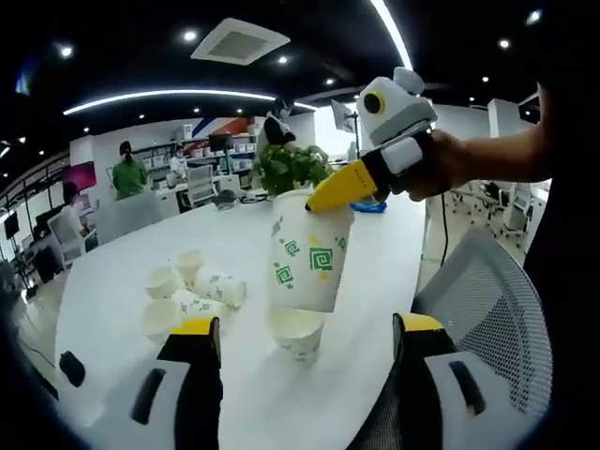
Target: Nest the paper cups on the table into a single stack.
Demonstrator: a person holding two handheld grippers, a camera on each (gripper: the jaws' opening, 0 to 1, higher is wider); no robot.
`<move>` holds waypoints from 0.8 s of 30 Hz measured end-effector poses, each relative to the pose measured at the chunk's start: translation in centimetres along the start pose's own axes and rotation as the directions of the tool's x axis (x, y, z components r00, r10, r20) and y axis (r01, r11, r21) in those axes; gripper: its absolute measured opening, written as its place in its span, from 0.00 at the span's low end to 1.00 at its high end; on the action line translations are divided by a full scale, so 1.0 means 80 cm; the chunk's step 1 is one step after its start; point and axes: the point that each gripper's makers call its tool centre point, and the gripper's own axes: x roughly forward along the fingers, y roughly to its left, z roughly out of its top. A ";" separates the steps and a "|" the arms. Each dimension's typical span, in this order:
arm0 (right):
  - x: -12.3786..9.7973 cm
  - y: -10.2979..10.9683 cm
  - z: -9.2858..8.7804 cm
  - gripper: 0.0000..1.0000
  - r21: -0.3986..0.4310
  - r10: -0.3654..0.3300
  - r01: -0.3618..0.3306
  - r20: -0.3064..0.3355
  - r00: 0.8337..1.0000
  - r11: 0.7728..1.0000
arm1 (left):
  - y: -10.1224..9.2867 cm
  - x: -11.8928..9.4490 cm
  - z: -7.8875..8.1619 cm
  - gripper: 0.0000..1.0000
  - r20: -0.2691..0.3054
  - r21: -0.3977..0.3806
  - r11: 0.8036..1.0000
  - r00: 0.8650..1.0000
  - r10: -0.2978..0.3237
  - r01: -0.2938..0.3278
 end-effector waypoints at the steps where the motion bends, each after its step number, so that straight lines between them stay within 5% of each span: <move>1: 0.000 -0.004 -0.002 0.00 -0.016 -0.014 0.013 -0.012 1.000 1.000 | 0.000 -0.002 0.000 0.77 0.000 -0.004 1.000 1.000 0.004 -0.004; 10: 0.006 -0.022 -0.014 0.00 -0.140 -0.113 0.102 -0.071 0.991 0.985 | 0.005 -0.010 -0.007 0.92 -0.013 -0.018 0.999 0.999 0.041 -0.042; 24: 0.016 -0.040 -0.032 0.00 -0.242 -0.182 0.147 -0.130 0.975 0.959 | 0.001 -0.017 -0.007 0.97 0.004 -0.029 0.997 0.998 0.068 -0.067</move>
